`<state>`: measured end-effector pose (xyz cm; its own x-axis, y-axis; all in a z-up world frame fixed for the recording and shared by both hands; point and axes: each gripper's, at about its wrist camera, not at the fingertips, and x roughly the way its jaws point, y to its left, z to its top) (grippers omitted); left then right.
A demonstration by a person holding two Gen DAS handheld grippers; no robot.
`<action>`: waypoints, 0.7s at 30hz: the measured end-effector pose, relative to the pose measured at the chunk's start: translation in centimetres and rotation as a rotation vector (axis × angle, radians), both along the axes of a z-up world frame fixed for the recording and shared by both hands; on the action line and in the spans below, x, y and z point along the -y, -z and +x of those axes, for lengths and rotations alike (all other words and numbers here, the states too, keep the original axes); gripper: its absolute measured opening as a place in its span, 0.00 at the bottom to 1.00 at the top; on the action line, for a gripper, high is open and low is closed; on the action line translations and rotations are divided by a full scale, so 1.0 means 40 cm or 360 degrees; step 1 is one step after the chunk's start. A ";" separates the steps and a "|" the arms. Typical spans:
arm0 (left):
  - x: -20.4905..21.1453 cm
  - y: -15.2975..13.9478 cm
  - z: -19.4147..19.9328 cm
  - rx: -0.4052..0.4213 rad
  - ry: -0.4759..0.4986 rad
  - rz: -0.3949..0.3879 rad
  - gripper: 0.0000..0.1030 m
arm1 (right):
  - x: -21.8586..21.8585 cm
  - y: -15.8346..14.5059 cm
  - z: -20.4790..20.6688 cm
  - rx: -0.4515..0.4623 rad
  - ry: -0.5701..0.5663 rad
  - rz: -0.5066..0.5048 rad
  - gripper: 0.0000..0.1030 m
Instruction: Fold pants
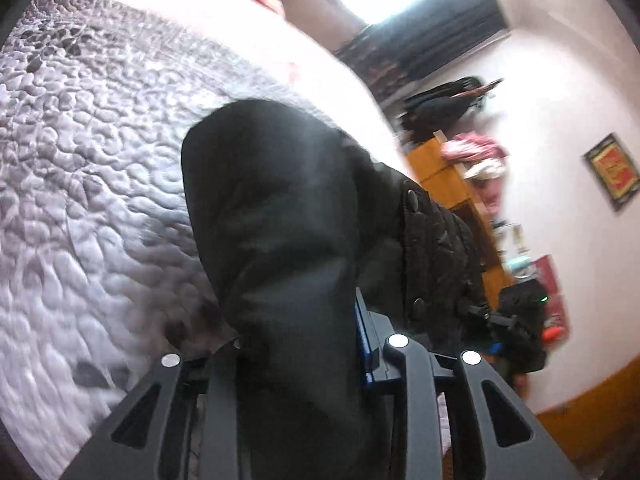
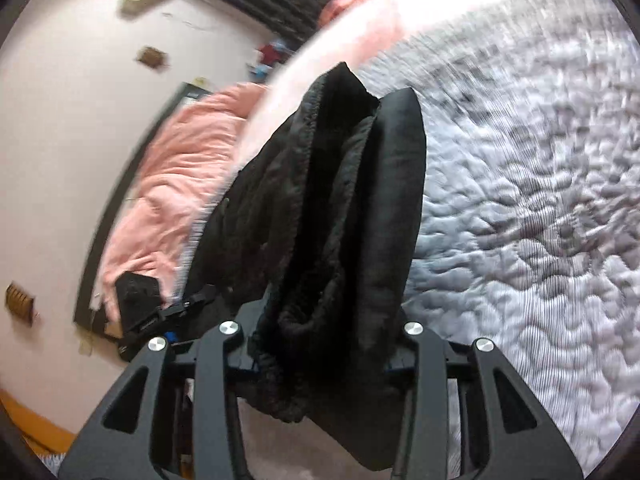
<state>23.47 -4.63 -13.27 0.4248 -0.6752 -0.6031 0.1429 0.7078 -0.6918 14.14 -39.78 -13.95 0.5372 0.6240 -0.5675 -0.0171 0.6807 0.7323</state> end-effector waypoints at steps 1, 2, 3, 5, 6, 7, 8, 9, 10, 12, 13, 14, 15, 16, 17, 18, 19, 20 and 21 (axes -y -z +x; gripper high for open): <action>0.006 0.012 0.015 -0.0040 0.0009 0.0026 0.31 | -0.001 0.021 0.013 -0.0035 0.0018 -0.0030 0.40; 0.006 0.027 0.026 -0.0031 0.0014 0.0035 0.34 | 0.005 0.054 0.029 -0.0083 0.0046 -0.0044 0.42; 0.024 0.024 0.036 -0.0016 0.0017 0.0038 0.35 | 0.013 0.081 0.030 -0.0104 0.0058 -0.0003 0.43; 0.024 0.033 0.037 0.0004 0.0030 0.0047 0.40 | 0.028 0.113 0.028 -0.0120 0.0075 0.0063 0.50; 0.029 0.042 0.035 0.0011 0.0033 0.0061 0.42 | 0.032 0.125 0.025 -0.0127 0.0081 0.0066 0.55; 0.031 0.045 0.033 0.0017 0.0037 0.0081 0.47 | 0.036 0.138 0.020 -0.0145 0.0090 0.0043 0.67; 0.044 0.049 0.032 0.0021 0.0040 0.0098 0.55 | 0.040 0.142 0.014 -0.0154 0.0097 0.0020 0.73; 0.043 0.051 0.028 0.0015 0.0034 0.0112 0.59 | 0.050 0.141 -0.001 -0.0146 0.0128 -0.0011 0.79; 0.027 0.048 0.018 -0.0001 0.0013 0.0144 0.71 | 0.054 0.138 -0.018 -0.0130 0.0151 -0.0003 0.81; 0.003 0.046 0.014 -0.0029 -0.0045 0.0254 0.89 | 0.085 0.125 -0.065 -0.0111 0.0241 0.0039 0.82; -0.008 0.040 0.004 -0.0028 -0.0068 0.0301 0.90 | 0.098 0.112 -0.094 -0.0103 0.0287 0.0032 0.86; -0.023 0.028 -0.017 -0.0015 -0.0089 0.0318 0.91 | 0.103 0.098 -0.119 -0.0090 0.0312 -0.0005 0.87; -0.032 0.016 -0.040 -0.0009 -0.0120 0.0356 0.94 | 0.104 0.086 -0.145 -0.0081 0.0342 -0.0065 0.89; -0.037 0.010 -0.059 -0.0012 -0.0149 0.0424 0.96 | 0.100 0.064 -0.181 -0.0065 0.0385 -0.0163 0.91; -0.040 0.000 -0.087 -0.0009 -0.0171 0.0489 0.96 | 0.089 0.042 -0.212 -0.0068 0.0416 -0.0260 0.93; -0.043 -0.008 -0.118 0.0001 -0.0174 0.0509 0.96 | 0.080 0.032 -0.232 -0.0072 0.0437 -0.0322 0.94; -0.042 -0.014 -0.149 -0.0005 -0.0180 0.0535 0.96 | 0.063 0.015 -0.257 -0.0077 0.0468 -0.0412 0.95; -0.037 -0.022 -0.176 -0.0018 -0.0198 0.0585 0.96 | 0.042 0.001 -0.280 -0.0088 0.0488 -0.0502 0.97; -0.036 -0.032 -0.186 -0.0021 -0.0213 0.0616 0.96 | 0.019 -0.011 -0.300 -0.0100 0.0490 -0.0590 0.97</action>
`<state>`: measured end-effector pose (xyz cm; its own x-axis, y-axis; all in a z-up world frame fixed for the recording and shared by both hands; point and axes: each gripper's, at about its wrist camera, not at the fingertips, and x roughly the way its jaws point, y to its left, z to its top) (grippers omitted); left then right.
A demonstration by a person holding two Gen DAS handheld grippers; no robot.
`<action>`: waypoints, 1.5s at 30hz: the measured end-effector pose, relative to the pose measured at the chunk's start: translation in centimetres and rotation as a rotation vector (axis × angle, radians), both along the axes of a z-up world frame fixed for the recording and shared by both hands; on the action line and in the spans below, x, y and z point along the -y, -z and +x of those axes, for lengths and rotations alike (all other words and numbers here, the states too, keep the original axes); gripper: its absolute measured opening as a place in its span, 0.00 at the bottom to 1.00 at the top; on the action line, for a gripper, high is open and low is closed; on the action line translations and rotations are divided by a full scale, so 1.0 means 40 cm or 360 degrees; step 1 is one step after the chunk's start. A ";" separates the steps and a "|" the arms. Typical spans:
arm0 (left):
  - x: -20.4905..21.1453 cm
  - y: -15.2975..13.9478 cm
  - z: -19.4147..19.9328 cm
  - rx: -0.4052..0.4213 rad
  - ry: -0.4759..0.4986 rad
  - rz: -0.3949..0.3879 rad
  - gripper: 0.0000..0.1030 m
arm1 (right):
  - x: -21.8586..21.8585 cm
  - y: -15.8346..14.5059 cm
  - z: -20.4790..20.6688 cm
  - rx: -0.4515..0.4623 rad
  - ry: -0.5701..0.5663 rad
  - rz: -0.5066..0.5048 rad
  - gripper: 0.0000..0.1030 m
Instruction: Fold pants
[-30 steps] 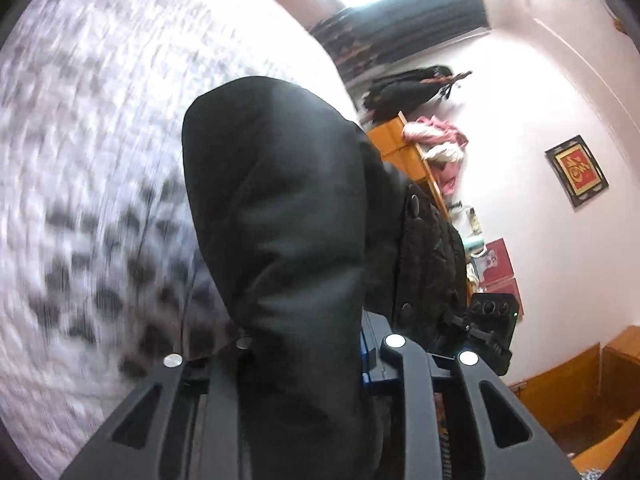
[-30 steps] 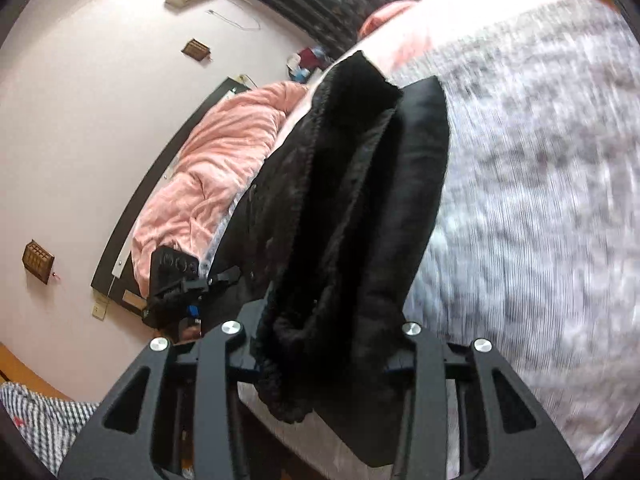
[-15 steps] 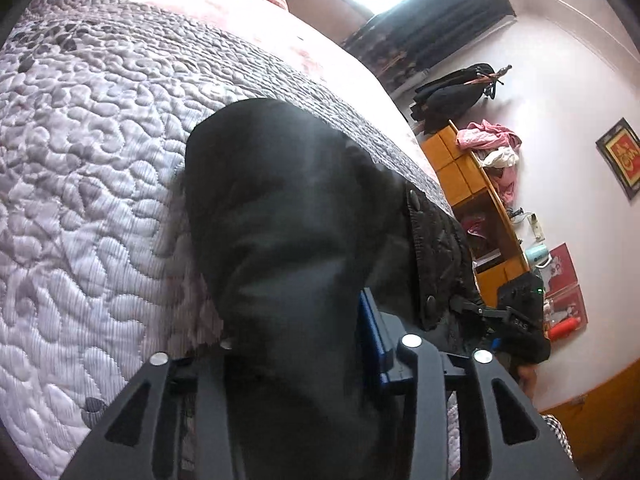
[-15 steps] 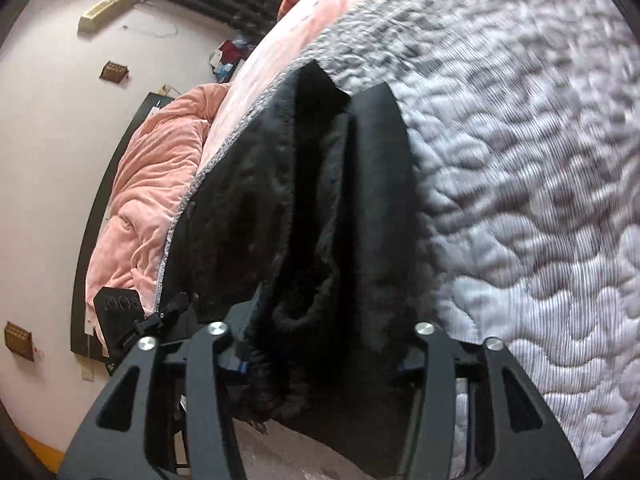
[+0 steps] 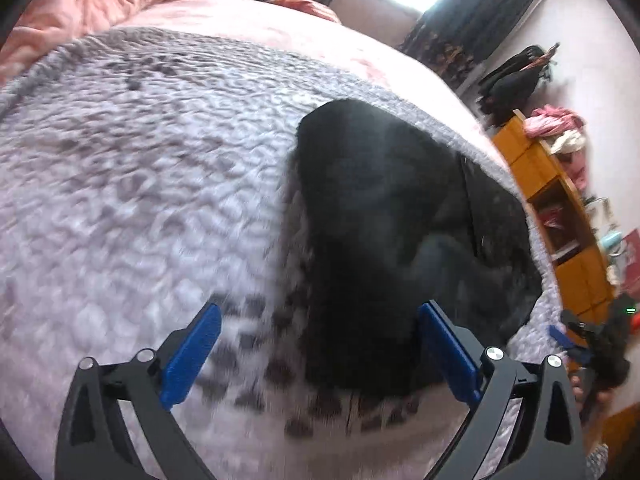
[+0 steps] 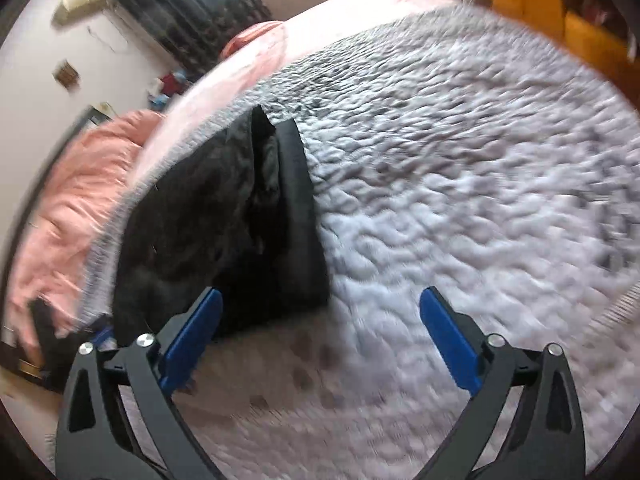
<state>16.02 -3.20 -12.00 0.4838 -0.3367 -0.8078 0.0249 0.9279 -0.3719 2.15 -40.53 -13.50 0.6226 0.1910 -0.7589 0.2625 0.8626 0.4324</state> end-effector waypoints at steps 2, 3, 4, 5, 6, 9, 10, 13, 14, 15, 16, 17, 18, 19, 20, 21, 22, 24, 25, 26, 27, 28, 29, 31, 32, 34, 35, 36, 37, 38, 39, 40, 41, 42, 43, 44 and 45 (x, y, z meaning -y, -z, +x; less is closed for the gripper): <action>0.018 -0.020 -0.046 0.0006 -0.0040 0.0138 0.96 | -0.050 -0.019 -0.030 -0.0027 -0.0059 -0.0099 0.97; 0.027 -0.032 -0.068 0.0027 -0.0042 0.0181 0.96 | -0.071 -0.026 -0.039 -0.0031 -0.0081 -0.0133 0.97; 0.036 -0.045 -0.093 0.0062 -0.0040 0.0215 0.96 | -0.091 -0.029 -0.056 -0.0050 -0.0089 -0.0188 0.97; 0.041 -0.054 -0.114 0.0087 -0.0031 0.0224 0.96 | -0.107 -0.037 -0.066 -0.0079 -0.0081 -0.0241 0.97; 0.044 -0.060 -0.129 0.0097 -0.0025 0.0225 0.96 | -0.124 -0.045 -0.079 -0.0105 -0.0064 -0.0292 0.97; 0.063 -0.090 -0.163 0.0127 -0.0005 0.0226 0.96 | -0.150 -0.063 -0.112 -0.0118 -0.0058 -0.0372 0.97; 0.068 -0.100 -0.171 0.0140 -0.0002 0.0234 0.96 | -0.165 -0.071 -0.122 -0.0123 -0.0072 -0.0400 0.97; 0.086 -0.117 -0.190 0.0165 0.0012 0.0265 0.96 | -0.198 -0.091 -0.146 -0.0124 -0.0115 -0.0427 0.97; 0.091 -0.126 -0.200 0.0173 0.0010 0.0277 0.96 | -0.207 -0.089 -0.144 -0.0135 -0.0121 -0.0442 0.97; 0.097 -0.135 -0.211 0.0183 0.0009 0.0286 0.96 | -0.217 -0.094 -0.149 -0.0138 -0.0124 -0.0460 0.97; 0.099 -0.140 -0.217 0.0188 0.0007 0.0288 0.96 | -0.226 -0.098 -0.155 -0.0137 -0.0126 -0.0472 0.97; 0.101 -0.145 -0.224 0.0189 0.0002 0.0287 0.96 | -0.234 -0.099 -0.158 -0.0137 -0.0130 -0.0480 0.97; 0.101 -0.145 -0.228 0.0187 0.0001 0.0282 0.96 | -0.240 -0.101 -0.161 -0.0138 -0.0134 -0.0481 0.97; 0.101 -0.147 -0.234 0.0180 -0.0001 0.0275 0.96 | -0.243 -0.101 -0.162 -0.0135 -0.0135 -0.0471 0.97; 0.101 -0.146 -0.238 0.0177 -0.0007 0.0282 0.96 | -0.245 -0.103 -0.165 -0.0133 -0.0134 -0.0459 0.97; 0.100 -0.145 -0.240 0.0177 -0.0012 0.0290 0.96 | -0.247 -0.104 -0.167 -0.0133 -0.0135 -0.0451 0.97; 0.101 -0.143 -0.244 0.0178 -0.0014 0.0309 0.96 | -0.249 -0.105 -0.169 -0.0134 -0.0134 -0.0449 0.97; 0.102 -0.141 -0.249 0.0176 -0.0011 0.0329 0.96 | -0.251 -0.106 -0.171 -0.0134 -0.0136 -0.0449 0.97; 0.103 -0.141 -0.253 0.0175 -0.0014 0.0342 0.96 | -0.253 -0.107 -0.172 -0.0135 -0.0141 -0.0448 0.97; 0.105 -0.142 -0.256 0.0179 -0.0010 0.0350 0.96 | -0.255 -0.108 -0.174 -0.0135 -0.0145 -0.0448 0.97; 0.106 -0.144 -0.258 0.0183 -0.0008 0.0360 0.96 | -0.257 -0.110 -0.175 -0.0133 -0.0144 -0.0450 0.97; 0.109 -0.146 -0.262 0.0190 -0.0003 0.0370 0.96 | -0.259 -0.112 -0.176 -0.0130 -0.0144 -0.0455 0.97; 0.113 -0.148 -0.265 0.0195 0.0009 0.0376 0.96 | -0.261 -0.114 -0.177 -0.0128 -0.0145 -0.0460 0.97; 0.118 -0.150 -0.269 0.0200 0.0019 0.0390 0.96 | -0.264 -0.117 -0.180 -0.0121 -0.0149 -0.0464 0.97; 0.120 -0.151 -0.272 0.0202 0.0025 0.0396 0.96 | -0.265 -0.119 -0.180 -0.0118 -0.0152 -0.0462 0.97; 0.123 -0.150 -0.274 0.0205 0.0034 0.0407 0.96 | -0.265 -0.121 -0.181 -0.0116 -0.0154 -0.0462 0.97; 0.124 -0.150 -0.276 0.0207 0.0038 0.0411 0.96 | -0.265 -0.123 -0.182 -0.0116 -0.0150 -0.0464 0.97; 0.124 -0.148 -0.277 0.0208 0.0042 0.0417 0.96 | -0.264 -0.124 -0.182 -0.0116 -0.0147 -0.0466 0.97; 0.125 -0.146 -0.278 0.0208 0.0044 0.0431 0.96 | -0.263 -0.126 -0.183 -0.0115 -0.0144 -0.0464 0.97; 0.125 -0.145 -0.278 0.0208 0.0044 0.0439 0.96 | -0.262 -0.127 -0.183 -0.0114 -0.0144 -0.0462 0.97; 0.124 -0.144 -0.279 0.0210 0.0044 0.0442 0.96 | -0.261 -0.129 -0.183 -0.0111 -0.0144 -0.0462 0.97; 0.123 -0.142 -0.278 0.0210 0.0042 0.0447 0.96 | -0.262 -0.130 -0.184 -0.0110 -0.0143 -0.0464 0.97; 0.122 -0.141 -0.278 0.0207 0.0040 0.0449 0.96 | -0.263 -0.130 -0.184 -0.0110 -0.0143 -0.0468 0.97; 0.122 -0.140 -0.277 0.0206 0.0040 0.0449 0.96 | -0.265 -0.130 -0.184 -0.0111 -0.0146 -0.0470 0.97; 0.121 -0.138 -0.277 0.0204 0.0041 0.0447 0.96 | -0.265 -0.129 -0.183 -0.0112 -0.0149 -0.0469 0.97; 0.120 -0.137 -0.276 0.0202 0.0040 0.0448 0.96 | -0.267 -0.128 -0.182 -0.0115 -0.0152 -0.0467 0.97; 0.120 -0.137 -0.276 0.0201 0.0041 0.0448 0.96 | -0.267 -0.127 -0.181 -0.0117 -0.0154 -0.0466 0.97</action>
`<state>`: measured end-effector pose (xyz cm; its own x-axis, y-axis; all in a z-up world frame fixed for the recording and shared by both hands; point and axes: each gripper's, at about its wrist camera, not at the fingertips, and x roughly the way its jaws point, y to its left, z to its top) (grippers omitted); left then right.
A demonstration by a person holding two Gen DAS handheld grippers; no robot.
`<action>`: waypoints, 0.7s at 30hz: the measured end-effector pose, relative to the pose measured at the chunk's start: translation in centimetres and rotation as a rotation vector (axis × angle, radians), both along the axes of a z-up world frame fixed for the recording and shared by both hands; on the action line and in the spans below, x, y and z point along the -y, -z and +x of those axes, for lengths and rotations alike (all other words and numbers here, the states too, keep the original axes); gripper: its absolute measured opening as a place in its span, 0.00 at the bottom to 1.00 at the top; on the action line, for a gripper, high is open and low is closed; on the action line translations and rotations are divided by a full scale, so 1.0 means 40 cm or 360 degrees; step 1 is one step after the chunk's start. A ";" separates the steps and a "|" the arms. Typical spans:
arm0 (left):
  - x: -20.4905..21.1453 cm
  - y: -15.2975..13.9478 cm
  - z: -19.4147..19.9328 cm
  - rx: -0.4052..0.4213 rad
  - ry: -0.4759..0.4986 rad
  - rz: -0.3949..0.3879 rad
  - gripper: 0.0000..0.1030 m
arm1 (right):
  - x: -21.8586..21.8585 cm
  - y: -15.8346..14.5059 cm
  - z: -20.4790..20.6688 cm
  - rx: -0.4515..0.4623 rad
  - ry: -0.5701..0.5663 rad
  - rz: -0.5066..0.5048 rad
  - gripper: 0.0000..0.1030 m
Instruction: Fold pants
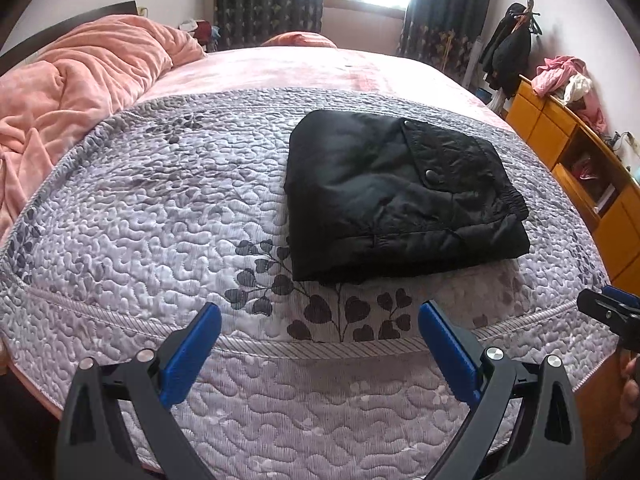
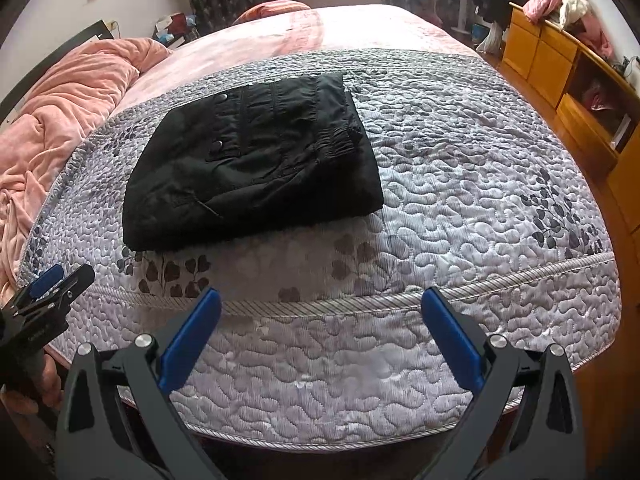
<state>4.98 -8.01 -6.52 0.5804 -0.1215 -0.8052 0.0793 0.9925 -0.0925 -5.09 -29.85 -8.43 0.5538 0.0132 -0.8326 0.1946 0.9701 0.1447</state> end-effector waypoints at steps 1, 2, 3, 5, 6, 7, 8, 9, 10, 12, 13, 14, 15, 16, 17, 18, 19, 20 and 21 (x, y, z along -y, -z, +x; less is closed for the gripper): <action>0.000 0.001 0.000 -0.0002 0.0005 -0.0002 0.96 | -0.001 0.001 0.001 -0.0002 -0.0002 0.0002 0.97; 0.001 0.002 0.000 -0.0003 0.0007 0.0000 0.96 | -0.002 0.002 0.001 -0.0004 -0.0005 0.0003 0.97; 0.002 0.002 0.000 -0.0003 0.0008 0.0003 0.96 | -0.003 0.004 0.003 -0.0008 -0.0008 0.0003 0.97; 0.003 0.003 0.000 -0.0004 0.0013 0.0004 0.96 | -0.006 0.005 0.003 -0.0009 -0.0008 0.0001 0.97; 0.002 0.004 0.001 -0.0005 0.0014 0.0004 0.96 | -0.007 0.006 0.004 -0.0012 -0.0010 0.0001 0.97; 0.003 0.004 0.001 -0.0007 0.0015 0.0004 0.96 | -0.007 0.007 0.004 -0.0014 -0.0009 0.0001 0.97; 0.003 0.005 0.001 -0.0007 0.0015 0.0005 0.96 | -0.006 0.008 0.004 -0.0015 -0.0008 0.0003 0.97; 0.003 0.005 0.001 -0.0008 0.0014 0.0006 0.96 | -0.006 0.010 0.004 -0.0018 -0.0008 0.0006 0.97; 0.003 0.005 0.001 -0.0010 0.0015 0.0005 0.96 | -0.005 0.011 0.005 -0.0020 -0.0008 0.0007 0.97; 0.004 0.006 0.000 -0.0012 0.0017 0.0002 0.96 | -0.006 0.011 0.005 -0.0021 -0.0009 0.0009 0.97; 0.004 0.006 0.000 -0.0013 0.0017 0.0004 0.96 | -0.006 0.011 0.006 -0.0022 -0.0010 0.0009 0.97; 0.004 0.006 0.000 -0.0013 0.0019 0.0004 0.96 | -0.006 0.011 0.005 -0.0022 -0.0007 0.0009 0.97; 0.004 0.007 0.000 -0.0013 0.0021 0.0005 0.96 | -0.007 0.011 0.004 -0.0022 -0.0007 0.0009 0.97; 0.005 0.007 0.000 -0.0014 0.0021 0.0010 0.96 | -0.007 0.012 0.004 -0.0023 -0.0007 0.0010 0.97; 0.006 0.007 0.000 -0.0013 0.0020 0.0019 0.96 | -0.007 0.012 0.004 -0.0024 -0.0006 0.0012 0.97; 0.007 0.008 0.000 -0.0015 0.0021 0.0022 0.96 | -0.006 0.014 0.005 -0.0025 -0.0006 0.0013 0.97; 0.007 0.009 0.000 -0.0019 0.0029 0.0016 0.96 | -0.007 0.016 0.006 -0.0027 -0.0007 0.0015 0.97; 0.008 0.009 -0.001 -0.0024 0.0035 0.0011 0.96 | -0.007 0.017 0.007 -0.0030 -0.0007 0.0016 0.97; 0.009 0.009 -0.001 -0.0024 0.0035 0.0014 0.96 | -0.007 0.019 0.008 -0.0033 -0.0009 0.0018 0.97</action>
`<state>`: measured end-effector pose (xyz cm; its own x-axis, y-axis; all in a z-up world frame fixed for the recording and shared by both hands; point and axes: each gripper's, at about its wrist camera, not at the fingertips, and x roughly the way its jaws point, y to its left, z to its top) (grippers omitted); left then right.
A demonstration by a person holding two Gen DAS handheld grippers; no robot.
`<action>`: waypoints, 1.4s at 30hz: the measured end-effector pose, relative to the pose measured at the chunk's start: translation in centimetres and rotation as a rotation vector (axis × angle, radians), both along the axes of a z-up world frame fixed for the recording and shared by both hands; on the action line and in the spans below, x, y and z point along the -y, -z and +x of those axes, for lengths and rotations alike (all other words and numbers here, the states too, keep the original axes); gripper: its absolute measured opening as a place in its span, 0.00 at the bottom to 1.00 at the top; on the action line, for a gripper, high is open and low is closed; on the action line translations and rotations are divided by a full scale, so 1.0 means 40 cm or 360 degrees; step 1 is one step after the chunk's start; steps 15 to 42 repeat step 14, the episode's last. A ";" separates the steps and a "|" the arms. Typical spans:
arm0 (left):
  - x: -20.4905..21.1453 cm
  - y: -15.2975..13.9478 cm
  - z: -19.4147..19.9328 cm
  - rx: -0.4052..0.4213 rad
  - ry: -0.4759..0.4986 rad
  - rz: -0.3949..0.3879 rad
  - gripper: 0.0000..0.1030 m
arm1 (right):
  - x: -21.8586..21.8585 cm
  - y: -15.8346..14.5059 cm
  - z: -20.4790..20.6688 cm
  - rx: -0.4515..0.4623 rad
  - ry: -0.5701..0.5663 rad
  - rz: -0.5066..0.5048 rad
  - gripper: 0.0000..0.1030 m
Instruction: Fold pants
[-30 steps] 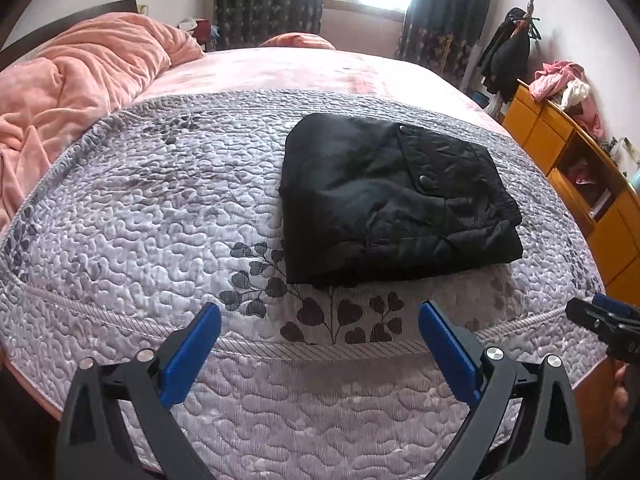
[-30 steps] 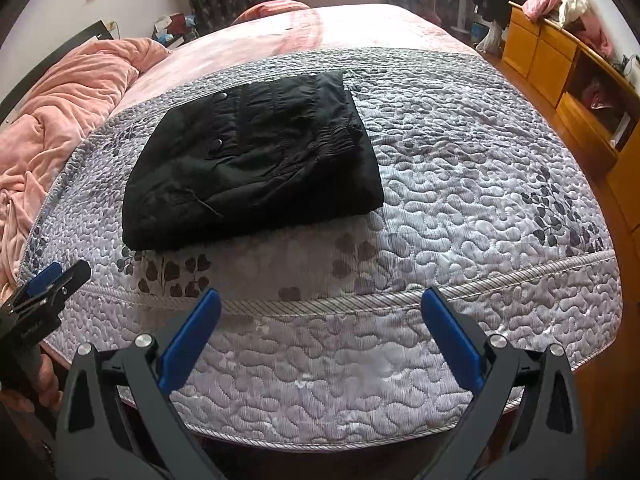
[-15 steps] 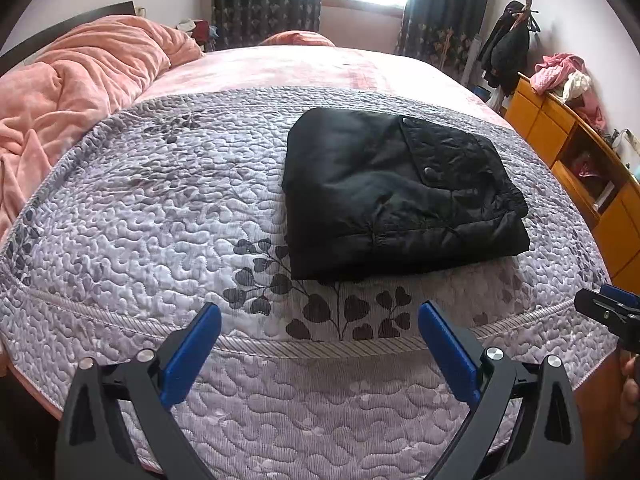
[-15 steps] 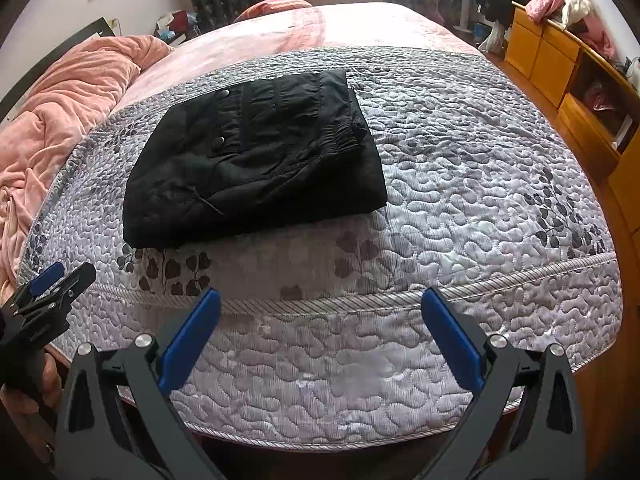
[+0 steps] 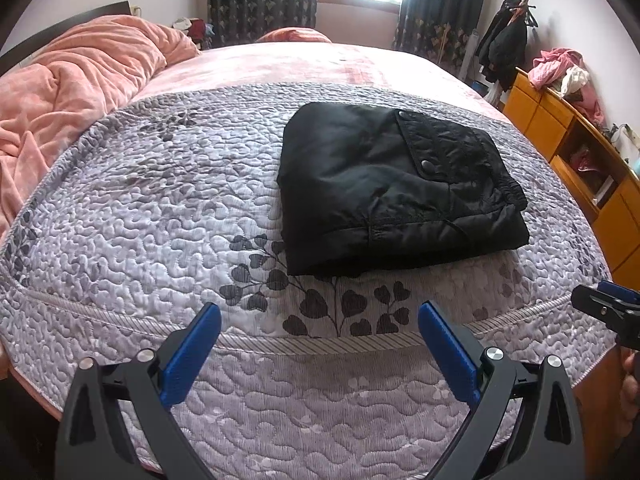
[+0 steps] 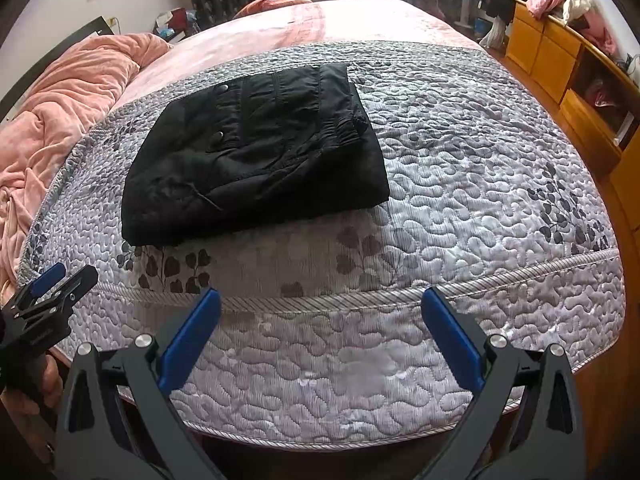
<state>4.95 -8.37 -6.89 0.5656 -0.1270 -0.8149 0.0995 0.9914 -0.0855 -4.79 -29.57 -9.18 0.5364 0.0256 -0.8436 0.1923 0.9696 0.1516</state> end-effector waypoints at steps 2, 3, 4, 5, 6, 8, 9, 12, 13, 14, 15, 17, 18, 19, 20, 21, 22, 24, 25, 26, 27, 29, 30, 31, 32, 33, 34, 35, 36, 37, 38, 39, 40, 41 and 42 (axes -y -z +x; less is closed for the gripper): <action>0.002 0.000 -0.001 0.0008 0.0005 0.0009 0.96 | -0.001 0.002 0.001 -0.0004 0.0000 0.0003 0.97; 0.003 0.000 -0.001 0.0007 0.0006 0.0011 0.96 | -0.001 0.003 0.001 -0.0005 0.0000 0.0006 0.97; 0.003 0.000 -0.002 0.0007 0.0005 0.0004 0.96 | 0.000 0.004 0.001 -0.0005 0.0000 0.0008 0.97; 0.002 -0.001 -0.001 0.0007 0.0005 0.0001 0.96 | 0.000 0.005 0.001 -0.0007 0.0001 0.0008 0.97; 0.002 -0.002 -0.001 0.0008 0.0004 -0.0005 0.96 | 0.001 0.005 0.001 -0.0008 0.0002 0.0008 0.97; 0.002 -0.004 -0.001 0.0005 -0.0001 -0.0002 0.96 | 0.002 0.005 0.000 -0.0009 0.0008 0.0012 0.97; 0.001 -0.004 0.001 0.0003 -0.0003 0.0000 0.96 | 0.003 0.005 0.000 -0.0010 0.0010 0.0016 0.97; 0.001 -0.007 0.000 0.0001 -0.0004 0.0000 0.96 | 0.006 0.005 0.001 -0.0011 0.0012 0.0020 0.97; 0.003 -0.009 -0.001 0.0003 -0.0002 0.0004 0.96 | 0.007 0.005 0.001 -0.0012 0.0013 0.0020 0.97; 0.003 -0.010 0.000 0.0005 -0.0001 0.0008 0.96 | 0.008 0.005 0.001 -0.0012 0.0013 0.0022 0.97; 0.003 -0.010 0.000 0.0005 -0.0001 0.0008 0.96 | 0.008 0.005 0.001 -0.0012 0.0013 0.0022 0.97; 0.003 -0.010 0.000 0.0005 -0.0001 0.0008 0.96 | 0.008 0.005 0.001 -0.0012 0.0013 0.0022 0.97; 0.003 -0.010 0.000 0.0005 -0.0001 0.0008 0.96 | 0.008 0.005 0.001 -0.0012 0.0013 0.0022 0.97; 0.003 -0.010 0.000 0.0005 -0.0001 0.0008 0.96 | 0.008 0.005 0.001 -0.0012 0.0013 0.0022 0.97; 0.003 -0.010 0.000 0.0005 -0.0001 0.0008 0.96 | 0.008 0.005 0.001 -0.0012 0.0013 0.0022 0.97; 0.003 -0.010 0.000 0.0005 -0.0001 0.0008 0.96 | 0.008 0.005 0.001 -0.0012 0.0013 0.0022 0.97; 0.003 -0.010 0.000 0.0005 -0.0001 0.0008 0.96 | 0.008 0.005 0.001 -0.0012 0.0013 0.0022 0.97; 0.003 -0.010 0.000 0.0005 -0.0001 0.0008 0.96 | 0.008 0.005 0.001 -0.0012 0.0013 0.0022 0.97; 0.003 -0.010 0.000 0.0005 -0.0001 0.0008 0.96 | 0.008 0.005 0.001 -0.0012 0.0013 0.0022 0.97; 0.003 -0.010 0.000 0.0005 -0.0001 0.0008 0.96 | 0.008 0.005 0.001 -0.0012 0.0013 0.0022 0.97; 0.003 -0.010 0.000 0.0005 -0.0001 0.0008 0.96 | 0.008 0.005 0.001 -0.0012 0.0013 0.0022 0.97; 0.003 -0.010 0.000 0.0005 -0.0001 0.0008 0.96 | 0.008 0.005 0.001 -0.0012 0.0013 0.0022 0.97; 0.003 -0.010 0.000 0.0005 -0.0001 0.0008 0.96 | 0.008 0.005 0.001 -0.0012 0.0013 0.0022 0.97; 0.003 -0.010 0.000 0.0005 -0.0001 0.0008 0.96 | 0.008 0.005 0.001 -0.0012 0.0013 0.0022 0.97; 0.003 -0.010 0.000 0.0005 -0.0001 0.0008 0.96 | 0.008 0.005 0.001 -0.0012 0.0013 0.0022 0.97; 0.003 -0.010 0.000 0.0005 -0.0001 0.0008 0.96 | 0.008 0.005 0.001 -0.0012 0.0013 0.0022 0.97; 0.003 -0.010 0.000 0.0005 -0.0001 0.0008 0.96 | 0.008 0.005 0.001 -0.0012 0.0013 0.0022 0.97; 0.003 -0.010 0.000 0.0005 -0.0001 0.0008 0.96 | 0.008 0.005 0.001 -0.0012 0.0013 0.0022 0.97; 0.003 -0.010 0.000 0.0005 -0.0001 0.0008 0.96 | 0.008 0.005 0.001 -0.0012 0.0013 0.0022 0.97; 0.003 -0.010 0.000 0.0005 -0.0001 0.0008 0.96 | 0.008 0.005 0.001 -0.0012 0.0013 0.0022 0.97; 0.003 -0.010 0.000 0.0005 -0.0001 0.0008 0.96 | 0.008 0.005 0.001 -0.0012 0.0013 0.0022 0.97; 0.003 -0.010 0.000 0.0005 -0.0001 0.0008 0.96 | 0.008 0.005 0.001 -0.0012 0.0013 0.0022 0.97; 0.003 -0.010 0.000 0.0005 -0.0001 0.0008 0.96 | 0.008 0.005 0.001 -0.0012 0.0013 0.0022 0.97; 0.003 -0.010 0.000 0.0005 -0.0001 0.0008 0.96 | 0.008 0.005 0.001 -0.0012 0.0013 0.0022 0.97; 0.003 -0.010 0.000 0.0005 -0.0001 0.0008 0.96 | 0.008 0.005 0.001 -0.0012 0.0013 0.0022 0.97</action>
